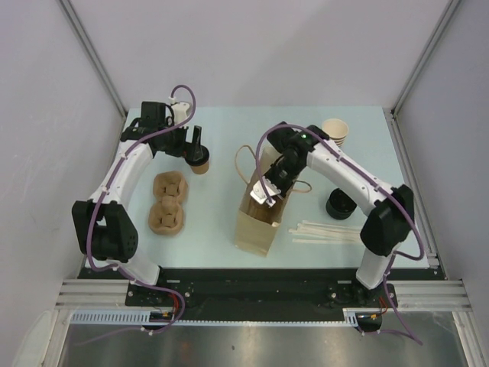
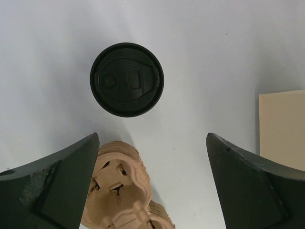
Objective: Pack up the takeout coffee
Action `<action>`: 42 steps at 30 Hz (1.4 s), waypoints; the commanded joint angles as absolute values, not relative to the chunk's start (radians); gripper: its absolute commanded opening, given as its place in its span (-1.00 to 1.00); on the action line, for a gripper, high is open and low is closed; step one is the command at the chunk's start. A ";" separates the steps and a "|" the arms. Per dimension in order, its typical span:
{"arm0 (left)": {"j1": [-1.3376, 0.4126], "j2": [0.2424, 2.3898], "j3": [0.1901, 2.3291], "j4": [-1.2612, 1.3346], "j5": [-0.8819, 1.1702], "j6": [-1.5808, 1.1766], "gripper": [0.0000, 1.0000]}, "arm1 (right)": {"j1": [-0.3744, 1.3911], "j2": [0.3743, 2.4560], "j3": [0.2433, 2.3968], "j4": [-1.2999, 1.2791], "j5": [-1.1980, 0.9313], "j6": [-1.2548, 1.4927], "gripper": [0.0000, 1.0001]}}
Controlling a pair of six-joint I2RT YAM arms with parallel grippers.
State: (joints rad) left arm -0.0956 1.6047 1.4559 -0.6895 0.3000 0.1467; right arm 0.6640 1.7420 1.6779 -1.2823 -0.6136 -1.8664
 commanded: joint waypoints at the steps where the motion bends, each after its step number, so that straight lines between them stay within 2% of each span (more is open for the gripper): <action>1: -0.092 1.557 1.453 -0.655 0.322 0.123 0.99 | 0.675 1.882 1.874 -1.517 -0.529 -2.195 -1.00; 14: -0.092 1.534 1.419 -0.653 0.302 0.110 0.99 | 0.709 2.013 1.942 -1.516 -0.385 -2.261 -1.00; 20: -0.092 1.535 1.422 -0.661 0.291 0.107 0.99 | 0.710 2.019 1.876 -1.505 -0.342 -2.276 -1.00; 27: -0.091 1.548 1.433 -0.672 0.282 0.103 0.99 | 0.724 1.980 1.718 -1.313 -0.295 -2.227 -1.00; 42: -0.091 1.539 1.416 -0.686 0.279 0.089 0.99 | 0.765 1.936 1.621 -1.146 -0.226 -2.068 -1.00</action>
State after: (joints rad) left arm -0.0956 1.5799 1.4212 -0.6933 0.2855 0.1123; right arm 0.7444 1.9686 1.6379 -1.2037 -0.2592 -1.9759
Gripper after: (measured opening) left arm 0.995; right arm 0.009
